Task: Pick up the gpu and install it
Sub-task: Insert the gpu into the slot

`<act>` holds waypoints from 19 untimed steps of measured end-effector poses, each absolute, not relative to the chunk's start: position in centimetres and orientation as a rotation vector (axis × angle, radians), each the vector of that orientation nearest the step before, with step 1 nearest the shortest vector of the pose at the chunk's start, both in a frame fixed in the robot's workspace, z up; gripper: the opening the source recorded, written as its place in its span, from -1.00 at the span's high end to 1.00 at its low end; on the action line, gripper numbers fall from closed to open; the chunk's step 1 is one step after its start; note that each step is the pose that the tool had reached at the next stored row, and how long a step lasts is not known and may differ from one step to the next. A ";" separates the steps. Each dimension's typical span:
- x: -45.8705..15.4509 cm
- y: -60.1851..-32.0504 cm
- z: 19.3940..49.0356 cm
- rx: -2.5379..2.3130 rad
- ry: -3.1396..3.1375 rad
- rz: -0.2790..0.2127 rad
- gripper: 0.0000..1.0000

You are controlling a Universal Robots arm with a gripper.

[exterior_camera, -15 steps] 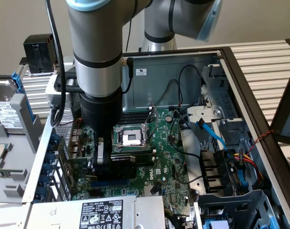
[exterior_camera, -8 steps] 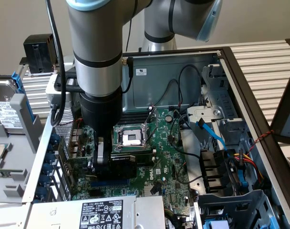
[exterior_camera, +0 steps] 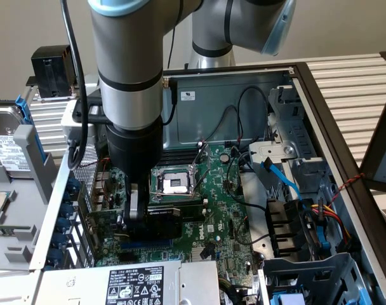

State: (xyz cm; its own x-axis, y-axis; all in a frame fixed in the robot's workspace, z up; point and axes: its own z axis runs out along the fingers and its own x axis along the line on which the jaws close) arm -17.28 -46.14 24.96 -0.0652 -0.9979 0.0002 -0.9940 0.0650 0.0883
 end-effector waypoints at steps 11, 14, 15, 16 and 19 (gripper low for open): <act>-17.3 -46.1 24.8 2.104 -2.246 -0.095 0.45; -17.3 -46.1 24.8 2.104 -2.246 -0.095 0.45; -17.3 -46.1 24.8 2.104 -2.246 -0.095 0.45; -17.3 -46.1 24.8 2.104 -2.246 -0.095 0.45; -17.3 -46.1 24.8 2.104 -2.246 -0.095 0.45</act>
State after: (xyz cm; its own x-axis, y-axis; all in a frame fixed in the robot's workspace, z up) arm -17.28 -46.13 24.79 -0.0652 -0.9979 0.0038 -0.9940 0.0653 0.0879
